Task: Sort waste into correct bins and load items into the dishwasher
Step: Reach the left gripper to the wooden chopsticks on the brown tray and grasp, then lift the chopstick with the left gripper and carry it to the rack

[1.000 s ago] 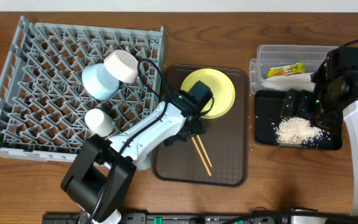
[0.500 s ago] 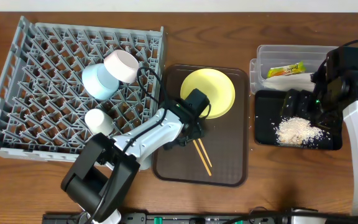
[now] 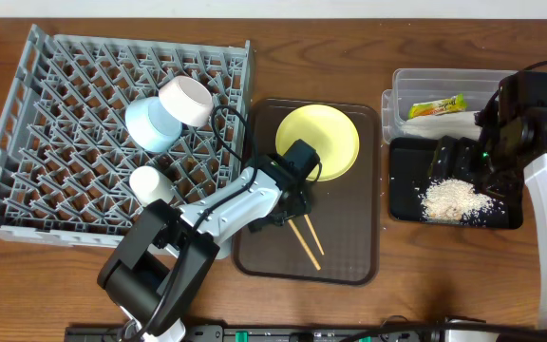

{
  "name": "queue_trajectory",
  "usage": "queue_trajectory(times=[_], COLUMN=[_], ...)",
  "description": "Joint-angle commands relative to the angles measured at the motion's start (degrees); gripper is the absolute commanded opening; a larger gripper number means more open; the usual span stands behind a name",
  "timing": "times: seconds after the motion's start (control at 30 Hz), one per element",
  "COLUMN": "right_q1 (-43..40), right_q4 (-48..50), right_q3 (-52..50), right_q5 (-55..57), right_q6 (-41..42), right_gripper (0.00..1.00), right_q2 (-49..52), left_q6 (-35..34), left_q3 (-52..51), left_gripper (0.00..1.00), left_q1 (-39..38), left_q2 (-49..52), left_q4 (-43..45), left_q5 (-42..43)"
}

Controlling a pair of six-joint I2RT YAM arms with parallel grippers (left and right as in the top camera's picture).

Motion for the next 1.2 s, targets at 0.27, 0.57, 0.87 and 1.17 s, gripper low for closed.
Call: queue_trajectory(times=[0.27, 0.57, 0.87, 1.17], right_q1=[-0.3, -0.3, -0.3, -0.3], right_q4=[-0.1, -0.7, -0.7, -0.8], right_q3=[0.5, 0.5, 0.5, 0.5], right_q5=[-0.3, -0.3, -0.3, -0.3], right_q6=[-0.5, -0.5, -0.5, -0.6], right_gripper=[0.99, 0.99, 0.99, 0.99], right_q2=[-0.2, -0.2, -0.2, -0.2], left_q6=[-0.3, -0.4, -0.3, 1.7], left_q3=[-0.4, -0.4, -0.4, 0.9], left_gripper=[0.61, 0.32, 0.19, 0.12], left_q1=[-0.2, -0.2, -0.1, 0.1], left_q2=[1.7, 1.7, 1.7, 1.6], left_q4=[-0.1, 0.3, 2.3, 3.7], left_q5=[1.9, 1.9, 1.9, 1.8])
